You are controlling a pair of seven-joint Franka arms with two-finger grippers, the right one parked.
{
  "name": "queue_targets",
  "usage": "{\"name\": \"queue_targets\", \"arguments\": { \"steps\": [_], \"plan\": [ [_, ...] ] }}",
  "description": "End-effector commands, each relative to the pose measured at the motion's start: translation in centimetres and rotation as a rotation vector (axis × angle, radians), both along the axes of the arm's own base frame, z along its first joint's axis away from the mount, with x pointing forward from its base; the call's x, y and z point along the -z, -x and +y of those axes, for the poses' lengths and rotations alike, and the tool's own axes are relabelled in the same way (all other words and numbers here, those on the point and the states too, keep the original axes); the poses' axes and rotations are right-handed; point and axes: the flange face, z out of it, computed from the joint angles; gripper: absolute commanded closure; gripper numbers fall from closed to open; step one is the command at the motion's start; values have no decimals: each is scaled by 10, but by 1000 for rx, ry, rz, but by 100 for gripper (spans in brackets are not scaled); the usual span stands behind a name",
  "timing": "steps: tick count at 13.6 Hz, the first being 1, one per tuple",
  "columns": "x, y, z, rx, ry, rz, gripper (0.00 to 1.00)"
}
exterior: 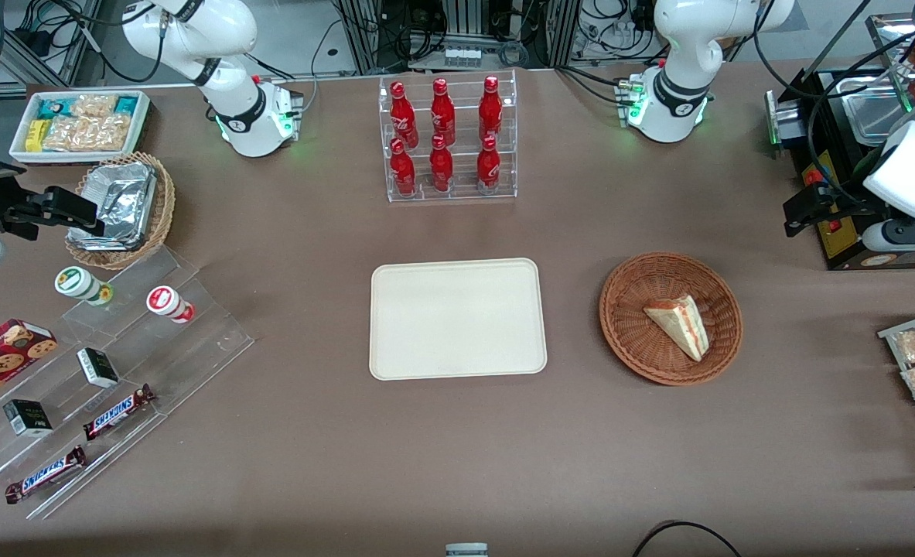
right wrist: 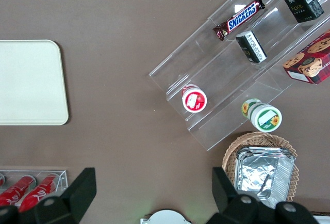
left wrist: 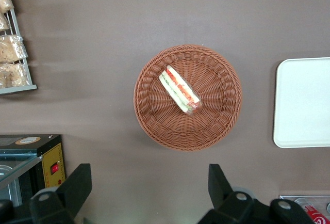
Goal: Place sandwich from basket to tray
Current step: 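Move the left gripper down over the wrapped sandwich in the wicker basket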
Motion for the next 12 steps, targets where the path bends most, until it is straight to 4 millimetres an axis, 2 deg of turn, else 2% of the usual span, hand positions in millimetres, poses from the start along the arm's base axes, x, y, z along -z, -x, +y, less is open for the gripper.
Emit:
{"name": "queue_targets", "arguments": {
  "steps": [1, 3, 4, 7, 9, 12],
  "plan": [
    [-4, 2, -3, 35, -5, 6, 0],
    [1, -2, -3, 22, -10, 11, 0],
    [14, -8, -2, 19, -8, 34, 0],
    [76, -29, -9, -57, -5, 43, 0],
    [119, -30, -21, -92, 8, 5, 0],
    [179, -24, -32, -253, 22, -53, 0]
  ]
}}
